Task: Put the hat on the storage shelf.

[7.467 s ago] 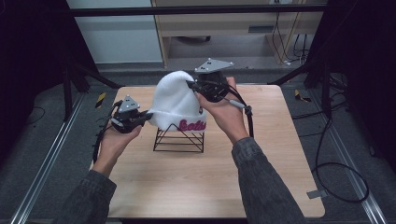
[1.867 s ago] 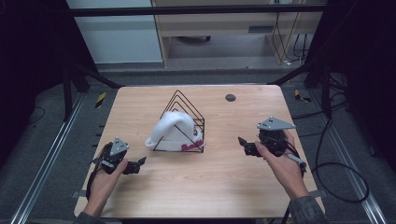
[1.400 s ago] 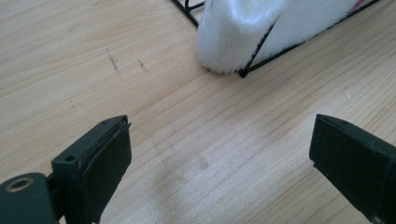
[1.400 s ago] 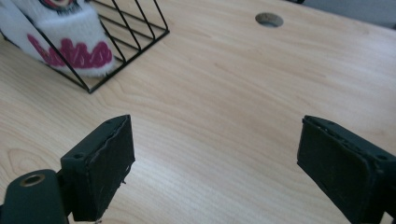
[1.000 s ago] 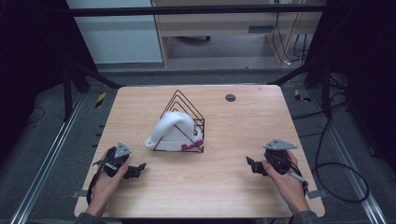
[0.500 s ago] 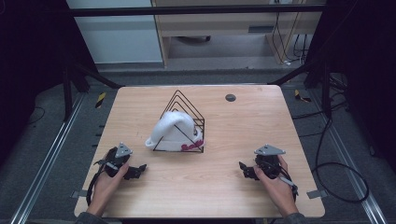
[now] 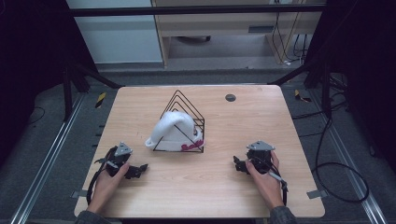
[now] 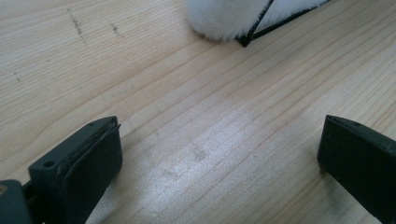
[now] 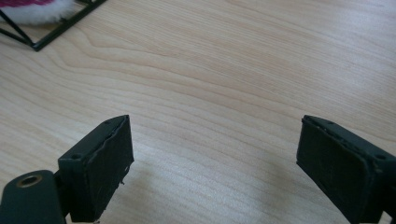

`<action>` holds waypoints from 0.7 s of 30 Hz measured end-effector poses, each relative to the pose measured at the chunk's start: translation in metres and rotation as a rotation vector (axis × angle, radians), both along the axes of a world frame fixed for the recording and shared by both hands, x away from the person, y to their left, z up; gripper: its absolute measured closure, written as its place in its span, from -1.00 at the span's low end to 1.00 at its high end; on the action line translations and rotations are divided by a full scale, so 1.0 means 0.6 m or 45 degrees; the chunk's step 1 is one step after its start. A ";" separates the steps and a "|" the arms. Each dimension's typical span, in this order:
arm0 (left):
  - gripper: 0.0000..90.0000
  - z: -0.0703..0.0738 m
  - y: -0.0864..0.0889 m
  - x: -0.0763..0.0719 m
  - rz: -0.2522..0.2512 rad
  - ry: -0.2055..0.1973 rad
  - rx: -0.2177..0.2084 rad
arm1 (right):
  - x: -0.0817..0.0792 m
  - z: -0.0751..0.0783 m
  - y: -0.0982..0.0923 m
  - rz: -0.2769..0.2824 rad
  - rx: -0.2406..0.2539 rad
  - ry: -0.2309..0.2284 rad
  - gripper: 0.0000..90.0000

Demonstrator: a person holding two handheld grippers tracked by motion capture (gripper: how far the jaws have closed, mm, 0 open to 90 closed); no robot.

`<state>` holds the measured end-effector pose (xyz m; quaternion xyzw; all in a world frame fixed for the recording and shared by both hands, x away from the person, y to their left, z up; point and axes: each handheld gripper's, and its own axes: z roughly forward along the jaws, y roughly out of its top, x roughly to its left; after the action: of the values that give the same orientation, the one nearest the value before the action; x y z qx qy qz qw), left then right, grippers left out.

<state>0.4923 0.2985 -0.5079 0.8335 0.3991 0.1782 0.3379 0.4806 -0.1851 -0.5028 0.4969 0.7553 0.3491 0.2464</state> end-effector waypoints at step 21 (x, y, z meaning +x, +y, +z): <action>-1.00 0.000 -0.003 -0.001 0.021 0.001 -0.007 | 0.012 -0.016 0.035 -0.092 0.000 0.082 -0.91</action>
<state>0.4918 0.2968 -0.5081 0.8294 0.4064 0.1796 0.3385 0.4878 -0.1642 -0.5124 0.5348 0.7445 0.3237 0.2343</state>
